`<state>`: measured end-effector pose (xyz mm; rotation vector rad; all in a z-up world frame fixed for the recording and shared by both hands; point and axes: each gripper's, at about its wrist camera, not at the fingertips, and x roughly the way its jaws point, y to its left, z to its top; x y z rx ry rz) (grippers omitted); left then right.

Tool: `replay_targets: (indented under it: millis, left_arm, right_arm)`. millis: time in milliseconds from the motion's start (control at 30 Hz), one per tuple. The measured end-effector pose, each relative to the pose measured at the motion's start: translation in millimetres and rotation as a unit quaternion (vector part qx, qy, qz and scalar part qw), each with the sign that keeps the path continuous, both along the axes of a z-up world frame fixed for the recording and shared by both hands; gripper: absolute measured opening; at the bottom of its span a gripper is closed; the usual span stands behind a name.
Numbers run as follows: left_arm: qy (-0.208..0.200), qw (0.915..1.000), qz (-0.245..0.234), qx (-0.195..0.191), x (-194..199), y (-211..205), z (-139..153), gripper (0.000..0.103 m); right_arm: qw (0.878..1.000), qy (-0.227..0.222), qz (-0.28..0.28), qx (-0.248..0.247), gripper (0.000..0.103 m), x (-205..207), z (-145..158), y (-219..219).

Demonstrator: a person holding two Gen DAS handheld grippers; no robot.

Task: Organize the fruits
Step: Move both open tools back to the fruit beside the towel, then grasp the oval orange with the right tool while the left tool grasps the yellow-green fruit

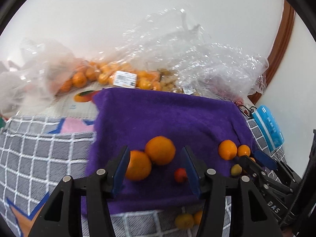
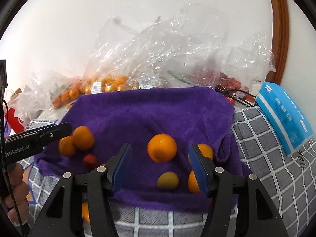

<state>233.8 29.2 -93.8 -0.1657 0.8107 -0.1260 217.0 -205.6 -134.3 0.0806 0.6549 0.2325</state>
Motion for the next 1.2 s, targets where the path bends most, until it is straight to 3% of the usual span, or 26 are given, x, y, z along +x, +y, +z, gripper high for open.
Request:
replay_targets:
  millis: [167,300,533,933,1200]
  left_arm:
    - [-0.011,0.9997,0.018,0.009,-31,20,4,0.052]
    - [-0.005,0.9994,0.030,0.017,-56,35,-3,0.052]
    - [0.019,0.9989,0.041,0.005,-84,55,-28,0.052]
    - [0.044,0.9984,0.037,-0.001,-95,58,-59,0.052]
    - [0.017,0.9991,0.039,0.006,-99,56,-65,0.053]
  right_arm:
    - [1.000,-0.017,-0.007,-0.008,0.060,-28,5,8]
    - [1.000,0.016,0.012,0.009,0.060,-41,-1,18]
    - [0.998,0.027,0.053,-0.007,0.050,-65,-23,44]
    - [0.996,0.043,0.067,-0.041,0.044,-71,-44,62]
    - [0.994,0.039,0.082,-0.068,0.045,-64,-43,71]
